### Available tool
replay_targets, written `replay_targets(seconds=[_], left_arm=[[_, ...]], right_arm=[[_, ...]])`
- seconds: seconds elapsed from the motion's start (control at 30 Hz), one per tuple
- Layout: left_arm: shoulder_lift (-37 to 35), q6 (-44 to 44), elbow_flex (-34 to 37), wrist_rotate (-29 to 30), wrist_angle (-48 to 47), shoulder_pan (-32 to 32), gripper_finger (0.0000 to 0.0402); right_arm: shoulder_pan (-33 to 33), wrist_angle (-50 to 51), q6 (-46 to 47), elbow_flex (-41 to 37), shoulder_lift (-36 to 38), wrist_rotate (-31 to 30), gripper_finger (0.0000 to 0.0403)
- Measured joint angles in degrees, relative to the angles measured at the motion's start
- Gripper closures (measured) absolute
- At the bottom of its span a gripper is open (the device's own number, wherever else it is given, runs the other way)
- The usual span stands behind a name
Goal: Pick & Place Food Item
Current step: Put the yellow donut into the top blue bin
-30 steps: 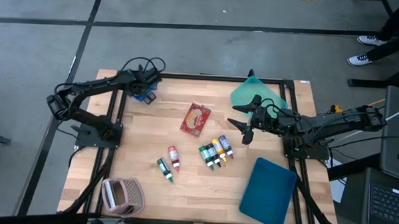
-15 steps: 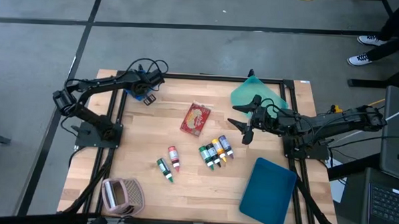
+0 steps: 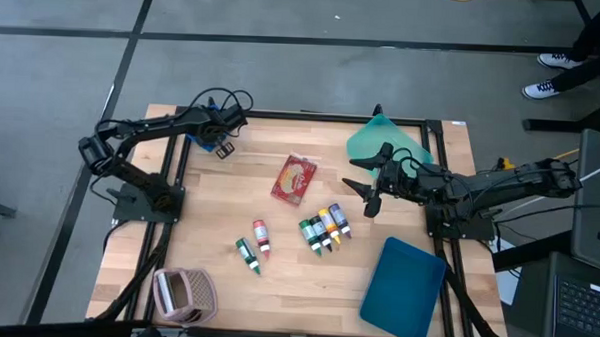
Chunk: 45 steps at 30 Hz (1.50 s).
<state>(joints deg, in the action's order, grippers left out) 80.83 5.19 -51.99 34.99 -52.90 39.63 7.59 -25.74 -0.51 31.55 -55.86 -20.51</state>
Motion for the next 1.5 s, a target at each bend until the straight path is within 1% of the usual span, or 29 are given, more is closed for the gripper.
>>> replay_targets(seconds=[0.2, 0.37, 0.8, 0.93, 1.0, 1.13, 1.23, 1.37, 1.5], left_arm=[[-3.02, -0.02, 0.0, 3.44, 0.25, -2.31, 0.0236], [-5.59, 0.0, 0.0, 3.18, 0.35, -4.08, 0.0218], [-10.29, 0.42, -0.02, 2.78, 0.46, -5.16, 0.0218], [-10.79, -0.44, -0.02, -1.6, 1.23, -6.18, 0.0217], [-10.63, -2.44, -0.04, -3.58, 1.85, -7.27, 0.0219], [-9.13, -6.6, -0.04, -4.41, 1.88, -9.09, 0.0221], [-8.05, -5.75, -0.04, -2.49, 1.83, -8.19, 0.022], [-6.74, -2.25, -0.04, -3.68, 1.79, -4.47, 0.0216], [-5.55, -1.49, -0.04, -3.38, 2.16, -0.66, 0.0215]], right_arm=[[-0.01, 0.0, -0.01, 0.0, 0.0, 0.0, 0.0149], [0.01, 0.0, 0.0, 0.0, 0.0, 0.0, 0.0149], [0.0, 0.0, 0.0, 0.0, 0.0, 0.0, 0.0149], [-0.01, 0.0, 0.0, 0.0, 0.0, 0.0, 0.0149], [0.01, -0.02, 0.0, 0.0, 0.0, 0.0, 0.0149], [-0.01, -0.2, 0.0, 0.0, 0.0, 0.0, 0.0149], [0.0, -0.37, 0.13, 0.0, 0.0, 0.04, 0.0149], [0.01, -0.4, 0.28, 0.0, 0.0, 0.63, 0.0149], [-0.01, -0.42, 0.29, 0.0, 0.0, 0.62, 0.0149]])
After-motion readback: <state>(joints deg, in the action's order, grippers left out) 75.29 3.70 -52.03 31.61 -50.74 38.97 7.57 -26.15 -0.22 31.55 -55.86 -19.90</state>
